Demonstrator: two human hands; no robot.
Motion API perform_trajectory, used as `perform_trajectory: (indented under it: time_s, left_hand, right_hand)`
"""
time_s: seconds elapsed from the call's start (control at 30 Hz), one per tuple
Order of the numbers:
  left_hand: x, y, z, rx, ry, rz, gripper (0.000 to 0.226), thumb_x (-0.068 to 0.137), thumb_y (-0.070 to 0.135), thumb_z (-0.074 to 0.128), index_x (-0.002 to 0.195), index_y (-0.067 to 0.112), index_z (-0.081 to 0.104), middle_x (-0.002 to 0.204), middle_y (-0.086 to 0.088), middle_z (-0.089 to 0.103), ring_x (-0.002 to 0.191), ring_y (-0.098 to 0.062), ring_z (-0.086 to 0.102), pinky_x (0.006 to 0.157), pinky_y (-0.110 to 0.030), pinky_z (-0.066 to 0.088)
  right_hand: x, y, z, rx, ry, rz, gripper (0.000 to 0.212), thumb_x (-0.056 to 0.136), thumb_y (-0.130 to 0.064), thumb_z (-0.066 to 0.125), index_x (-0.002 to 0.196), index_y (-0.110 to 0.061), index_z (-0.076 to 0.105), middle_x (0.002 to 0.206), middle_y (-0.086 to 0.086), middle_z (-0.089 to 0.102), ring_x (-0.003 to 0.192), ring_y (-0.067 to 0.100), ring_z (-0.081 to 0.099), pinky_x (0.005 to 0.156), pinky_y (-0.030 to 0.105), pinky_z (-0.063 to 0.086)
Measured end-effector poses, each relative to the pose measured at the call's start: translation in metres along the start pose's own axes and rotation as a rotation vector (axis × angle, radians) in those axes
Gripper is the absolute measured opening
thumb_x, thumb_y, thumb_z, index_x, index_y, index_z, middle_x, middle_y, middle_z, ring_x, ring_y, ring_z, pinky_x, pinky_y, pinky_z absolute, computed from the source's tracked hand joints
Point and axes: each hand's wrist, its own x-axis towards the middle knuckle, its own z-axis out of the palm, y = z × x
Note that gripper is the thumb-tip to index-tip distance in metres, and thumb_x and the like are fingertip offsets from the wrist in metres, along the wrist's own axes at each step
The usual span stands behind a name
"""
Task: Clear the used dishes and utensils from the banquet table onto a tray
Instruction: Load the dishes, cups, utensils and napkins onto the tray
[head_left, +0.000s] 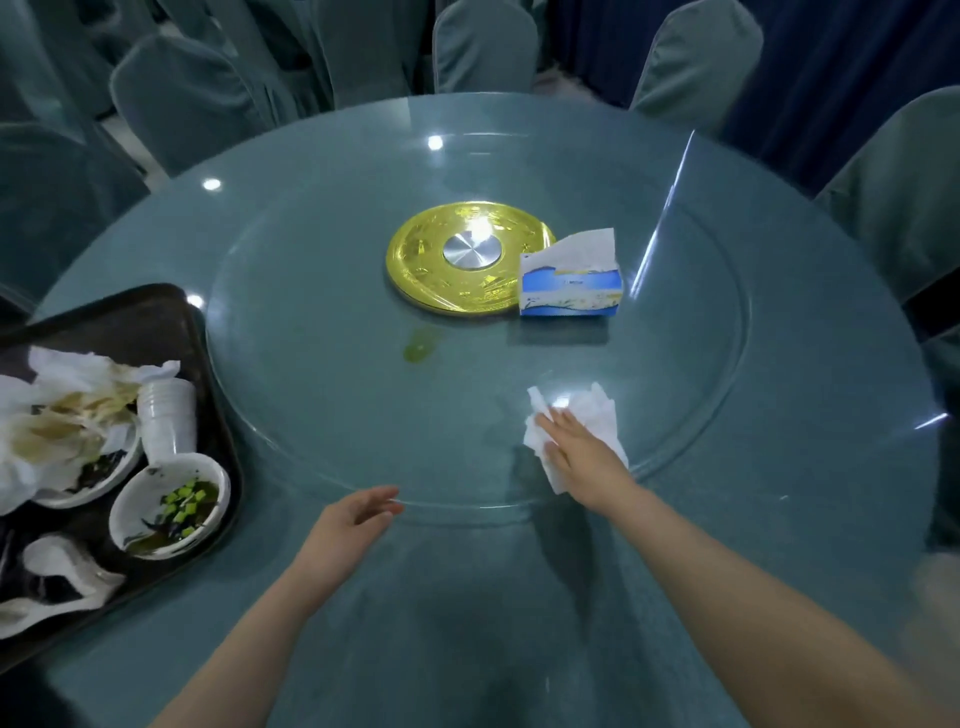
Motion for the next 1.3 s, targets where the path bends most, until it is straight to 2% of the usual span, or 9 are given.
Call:
perform_trajectory:
  time_s: [0.07,0.17,0.33,0.47,0.63,0.8,0.97,1.13,1.3]
  left_hand:
    - [0.003,0.003,-0.006,-0.005,-0.012,0.007,0.030,0.092,0.001,0.056,0.113,0.021,0.062,0.100,0.009,0.070,0.093,-0.001,0.063,0.073,-0.005,0.043]
    - [0.009,0.005,-0.019,-0.004,0.023,0.021,0.030,0.091,0.001,0.057,0.113,0.020,0.062,0.101,0.006,0.070,0.094,-0.006,0.063,0.079,-0.013,0.043]
    - [0.028,0.004,-0.037,0.023,0.132,0.032,0.033,0.089,-0.005,0.056,0.117,0.010,0.062,0.104,-0.006,0.070,0.097,-0.016,0.063,0.076,-0.004,0.044]
    - [0.062,0.010,-0.038,0.132,0.250,-0.014,0.053,0.084,0.002,0.066,0.135,0.003,0.049,0.133,-0.015,0.056,0.123,-0.024,0.052,0.105,-0.032,0.037]
    - [0.115,0.033,-0.025,0.432,0.353,-0.046,0.100,0.077,0.035,0.076,0.151,0.005,0.016,0.160,-0.012,0.012,0.148,-0.020,0.009,0.118,-0.038,0.016]
    - [0.171,0.055,-0.002,0.634,0.320,-0.153,0.125,0.065,0.071,0.068,0.153,0.019,-0.005,0.161,-0.006,-0.009,0.148,-0.026,-0.005,0.114,-0.057,0.007]
    - [0.198,0.052,0.039,0.744,0.200,-0.282,0.135,0.050,0.096,0.041,0.146,0.028,-0.026,0.156,-0.004,-0.030,0.144,-0.030,-0.022,0.108,-0.067,-0.004]
    - [0.199,0.052,0.066,0.722,0.191,-0.326,0.140,0.044,0.100,0.035,0.143,0.028,-0.032,0.153,-0.006,-0.036,0.142,-0.033,-0.027,0.105,-0.068,-0.009]
    - [0.196,0.054,0.055,0.745,0.156,-0.327,0.137,0.048,0.098,0.039,0.144,0.028,-0.031,0.153,-0.006,-0.035,0.142,-0.033,-0.026,0.106,-0.067,-0.009]
  right_hand:
    - [0.009,-0.016,0.008,0.044,0.014,-0.053,0.046,0.103,-0.021,0.032,0.149,-0.018,0.029,0.160,-0.001,0.017,0.147,0.016,0.012,0.113,0.028,0.019]
    - [0.021,-0.028,0.014,0.076,0.037,-0.078,0.042,0.102,-0.020,0.031,0.144,-0.016,0.036,0.155,-0.001,0.028,0.140,0.020,0.029,0.103,0.033,0.032]
    - [0.038,-0.017,0.017,0.061,0.265,0.174,0.040,0.099,-0.020,0.036,0.137,-0.012,0.047,0.140,0.012,0.049,0.125,0.028,0.046,0.094,0.033,0.038]
    - [0.043,0.017,0.011,-0.062,0.228,0.222,0.048,0.094,-0.015,0.041,0.142,-0.013,0.041,0.152,0.007,0.034,0.138,0.026,0.029,0.109,0.033,0.029]
    - [0.048,0.074,-0.018,-0.117,0.185,0.319,0.058,0.094,-0.011,0.038,0.150,-0.020,0.029,0.160,-0.001,0.019,0.147,0.020,0.014,0.115,0.032,0.020]
    - [0.067,0.109,-0.051,-0.121,0.183,0.385,0.054,0.097,-0.013,0.032,0.151,-0.016,0.024,0.160,0.000,0.015,0.147,0.023,0.011,0.115,0.036,0.020]
    - [0.086,0.120,-0.063,-0.115,0.211,0.384,0.051,0.103,-0.034,0.023,0.150,-0.016,0.025,0.159,0.004,0.019,0.147,0.026,0.013,0.116,0.042,0.020]
    - [0.099,0.112,-0.054,-0.131,0.255,0.365,0.049,0.103,-0.029,0.022,0.150,-0.014,0.027,0.159,0.004,0.019,0.146,0.028,0.014,0.118,0.039,0.018]
    - [0.093,0.108,-0.047,-0.131,0.265,0.375,0.047,0.102,-0.026,0.031,0.149,-0.020,0.030,0.159,-0.002,0.022,0.146,0.024,0.015,0.111,0.040,0.031]
